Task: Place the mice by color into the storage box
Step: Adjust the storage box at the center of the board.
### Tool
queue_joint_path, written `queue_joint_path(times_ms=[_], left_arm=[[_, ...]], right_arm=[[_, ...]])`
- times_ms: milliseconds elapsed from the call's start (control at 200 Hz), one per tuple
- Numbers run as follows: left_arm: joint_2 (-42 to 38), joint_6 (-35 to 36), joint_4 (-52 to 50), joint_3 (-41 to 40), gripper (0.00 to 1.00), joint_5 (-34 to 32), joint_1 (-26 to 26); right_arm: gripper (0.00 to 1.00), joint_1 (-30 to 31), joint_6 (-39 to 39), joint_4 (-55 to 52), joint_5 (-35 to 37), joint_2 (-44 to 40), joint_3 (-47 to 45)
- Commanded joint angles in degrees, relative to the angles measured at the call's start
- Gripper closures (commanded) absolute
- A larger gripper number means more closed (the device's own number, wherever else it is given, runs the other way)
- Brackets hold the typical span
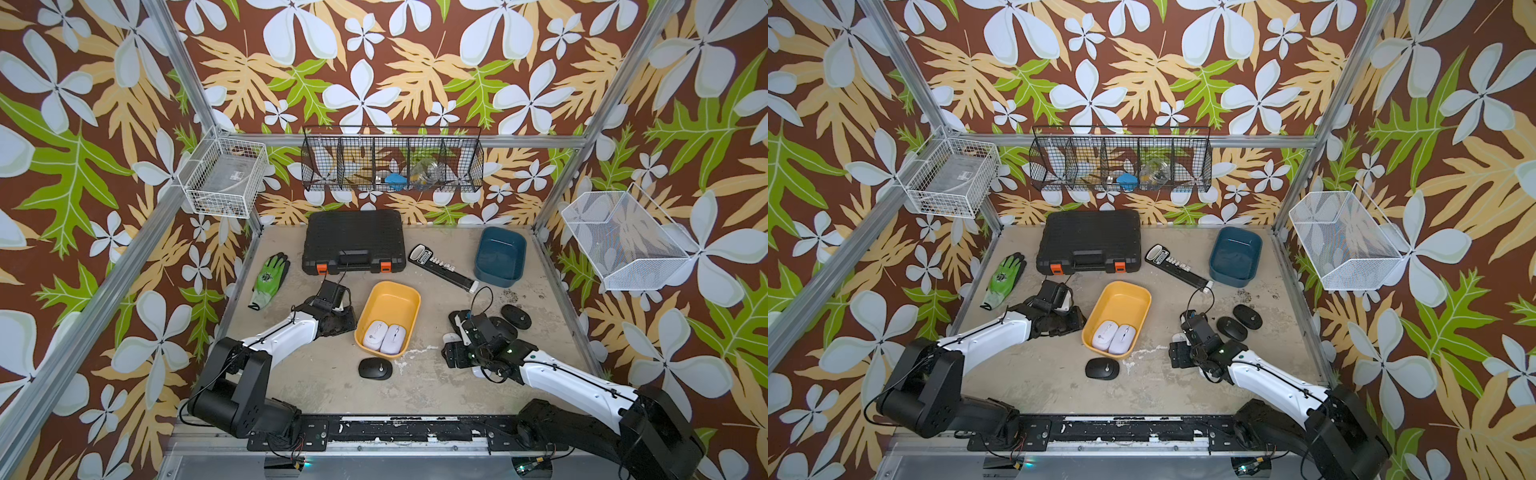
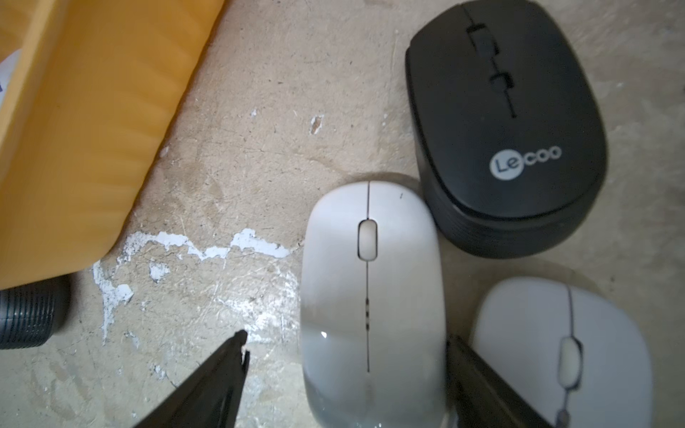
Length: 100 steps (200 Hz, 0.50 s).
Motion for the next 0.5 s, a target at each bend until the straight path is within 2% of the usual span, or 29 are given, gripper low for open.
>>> queue_joint_path(times_ms=[0,350,495], left_arm=[[-1.7,-1.1,0.7,-1.1,0.60,1.1,-0.8],[-6.8,-3.0,3.4,-3.7,0.59,6.1,-3.9],[-7.8,-2.8,3.3,-3.8,0.58,6.2,-4.9]], right_arm=[[0.16,0.1,-0.5,0.0,0.0,0.2,0.3],[0.20,0.2,0.2,2.1,-0.9,2.0,0.1],[0.23,0.2,0.5,2.7,-1.1,3.0,0.3]])
